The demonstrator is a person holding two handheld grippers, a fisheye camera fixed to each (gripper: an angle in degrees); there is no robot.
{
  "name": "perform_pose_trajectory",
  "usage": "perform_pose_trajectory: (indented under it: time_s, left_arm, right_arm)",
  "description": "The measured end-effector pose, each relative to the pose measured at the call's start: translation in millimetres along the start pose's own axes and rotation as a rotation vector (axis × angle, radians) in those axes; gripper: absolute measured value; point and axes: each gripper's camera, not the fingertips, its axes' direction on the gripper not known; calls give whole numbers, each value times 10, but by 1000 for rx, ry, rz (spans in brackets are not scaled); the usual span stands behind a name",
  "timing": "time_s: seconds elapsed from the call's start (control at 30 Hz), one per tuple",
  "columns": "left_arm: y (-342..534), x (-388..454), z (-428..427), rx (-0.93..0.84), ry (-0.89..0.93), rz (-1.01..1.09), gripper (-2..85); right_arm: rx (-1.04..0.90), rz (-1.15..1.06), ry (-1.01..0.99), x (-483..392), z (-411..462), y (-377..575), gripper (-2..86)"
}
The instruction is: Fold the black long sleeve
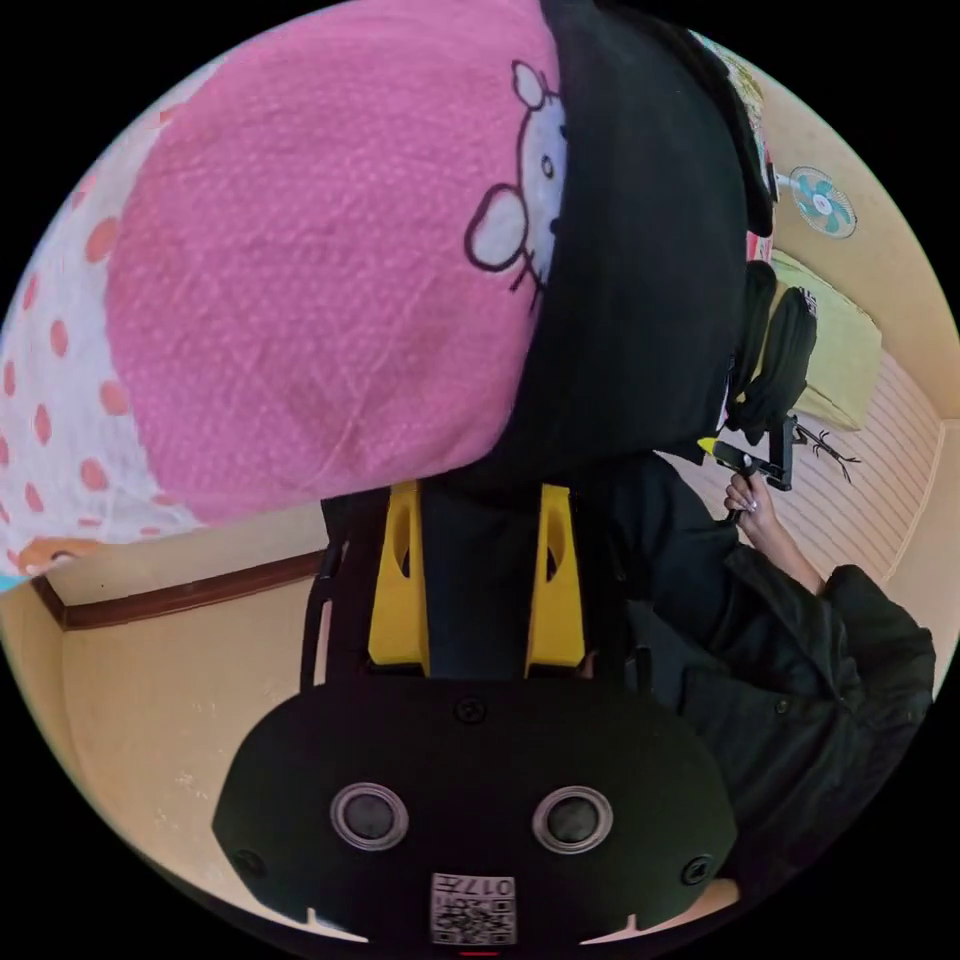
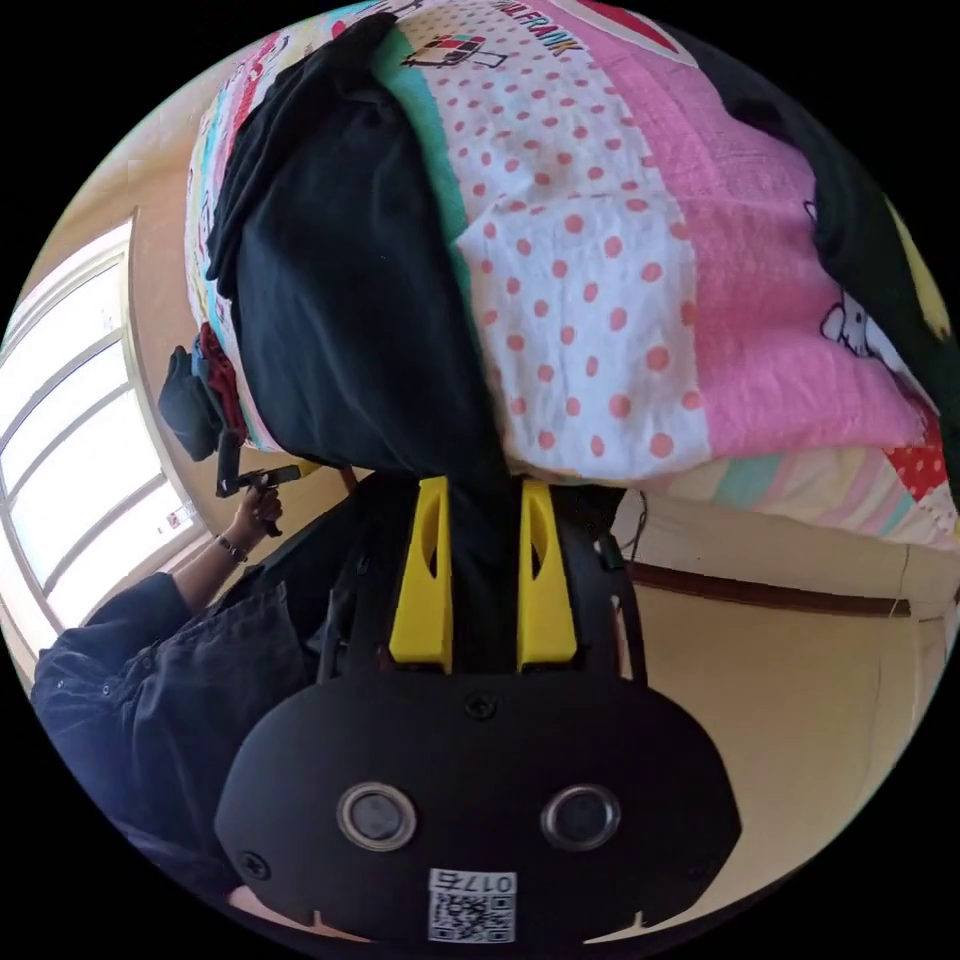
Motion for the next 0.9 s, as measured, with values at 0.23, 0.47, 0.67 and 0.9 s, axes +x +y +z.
perform_pose_trajectory:
  time_s: [0.23, 0.47, 0.67, 0.9]
  left_arm:
    - [174, 226, -241, -195, 64, 186, 3]
    - [981, 452, -1905, 157, 604, 406, -4]
    - [1550, 668, -2831, 361, 745, 505, -6]
    - [1927, 399, -2399, 285, 919, 287, -6]
  right_arm:
    - [-50, -137, -116, -172, -411, 258, 37]
    - [249, -319, -422, -564, -1673, 745, 29]
    - [362, -437, -552, -990, -2289, 1207, 27]
    - [332, -320, -579, -812, -2075, 1691, 26]
